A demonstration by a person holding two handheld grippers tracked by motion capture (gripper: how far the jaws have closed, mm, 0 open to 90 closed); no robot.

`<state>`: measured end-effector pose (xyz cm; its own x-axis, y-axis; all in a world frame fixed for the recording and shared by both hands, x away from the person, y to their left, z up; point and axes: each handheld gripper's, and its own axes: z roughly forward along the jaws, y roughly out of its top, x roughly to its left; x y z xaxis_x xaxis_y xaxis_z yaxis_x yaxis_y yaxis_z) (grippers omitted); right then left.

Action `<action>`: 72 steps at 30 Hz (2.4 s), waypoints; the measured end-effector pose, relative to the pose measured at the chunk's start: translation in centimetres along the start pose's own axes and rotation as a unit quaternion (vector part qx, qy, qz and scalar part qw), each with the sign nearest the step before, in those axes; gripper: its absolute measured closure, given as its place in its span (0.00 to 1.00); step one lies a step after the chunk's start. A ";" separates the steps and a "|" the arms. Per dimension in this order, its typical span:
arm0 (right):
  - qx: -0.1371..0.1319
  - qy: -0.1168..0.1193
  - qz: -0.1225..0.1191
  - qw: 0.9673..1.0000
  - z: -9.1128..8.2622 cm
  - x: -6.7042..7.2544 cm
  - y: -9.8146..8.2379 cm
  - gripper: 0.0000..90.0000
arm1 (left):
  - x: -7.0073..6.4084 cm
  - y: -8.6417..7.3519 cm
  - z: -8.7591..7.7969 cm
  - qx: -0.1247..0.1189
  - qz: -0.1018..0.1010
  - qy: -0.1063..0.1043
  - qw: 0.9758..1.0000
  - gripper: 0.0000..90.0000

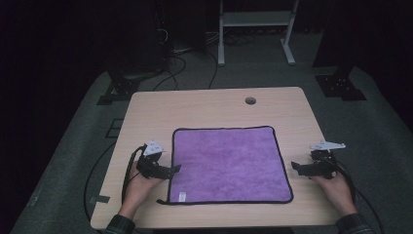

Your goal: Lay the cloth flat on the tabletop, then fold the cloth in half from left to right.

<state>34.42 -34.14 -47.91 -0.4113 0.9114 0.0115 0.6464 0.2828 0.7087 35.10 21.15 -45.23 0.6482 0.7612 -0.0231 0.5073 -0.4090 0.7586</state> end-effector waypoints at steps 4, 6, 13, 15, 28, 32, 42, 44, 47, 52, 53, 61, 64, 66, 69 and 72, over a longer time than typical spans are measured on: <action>0.013 -0.005 0.006 1.000 0.6 -0.3 -0.2 0.01 | 0.6 0.2 0.7 0.009 0.003 0.017 1.000 0.00; 0.010 -0.005 0.006 1.000 0.6 -0.4 -0.3 0.01 | 1.0 0.3 1.1 0.009 0.001 0.027 1.000 0.00; -0.004 -0.004 0.006 1.000 0.7 -0.4 -0.5 0.01 | 2.4 0.1 2.2 0.029 -0.017 0.049 0.998 0.01; -0.004 -0.004 0.006 1.000 0.7 -0.4 -0.5 0.01 | 2.6 -0.1 2.5 0.035 -0.021 0.054 0.998 0.01; -0.004 -0.003 0.004 1.000 0.7 -0.4 -0.5 0.01 | 2.3 -0.5 2.7 0.036 -0.023 0.048 0.998 0.31; -0.005 -0.002 0.002 1.000 0.7 -0.4 -0.5 0.01 | 2.0 -0.4 2.4 0.040 -0.023 0.048 0.998 0.45; -0.005 -0.001 0.001 1.000 0.7 -0.3 -0.5 0.01 | 1.0 0.0 2.4 0.048 -0.030 0.034 0.998 0.81; -0.005 0.000 0.001 1.000 0.7 -0.3 -0.6 0.01 | 0.8 0.0 2.5 0.048 -0.032 0.029 0.998 0.88; -0.005 0.000 0.001 1.000 0.7 -0.3 -0.6 0.01 | 0.8 0.1 2.5 0.049 -0.033 0.026 0.998 0.93; -0.005 0.000 0.000 1.000 0.7 -0.3 -0.6 0.01 | 1.0 0.0 2.5 0.045 -0.033 0.014 0.998 0.96; -0.005 0.000 0.000 1.000 0.7 -0.3 -0.6 0.01 | 1.0 0.0 2.5 0.045 -0.030 0.015 0.998 0.97; -0.005 0.001 0.000 1.000 0.7 -0.3 -0.6 0.01 | 1.8 0.2 1.6 0.037 -0.039 0.011 0.998 0.97; -0.004 0.002 0.000 1.000 0.6 -0.3 -0.6 0.01 | 2.2 0.2 1.3 0.035 -0.046 0.010 0.998 0.97; -0.004 0.002 0.001 1.000 0.6 -0.3 -0.6 0.01 | 2.6 0.1 1.0 0.036 -0.048 0.009 0.998 0.97; -0.004 0.002 0.001 1.000 0.6 -0.3 -0.6 0.01 | 3.1 0.0 0.6 0.036 -0.053 0.013 0.998 0.97; -0.004 0.002 0.000 1.000 0.6 -0.3 -0.6 0.01 | 3.8 -0.2 0.1 0.034 -0.060 0.018 0.997 0.97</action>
<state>34.52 -34.40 -48.79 -0.4137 0.9103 0.0154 0.6414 0.2794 0.7146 37.47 24.06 -45.49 0.5597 0.8241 -0.0870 0.6190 -0.3460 0.7051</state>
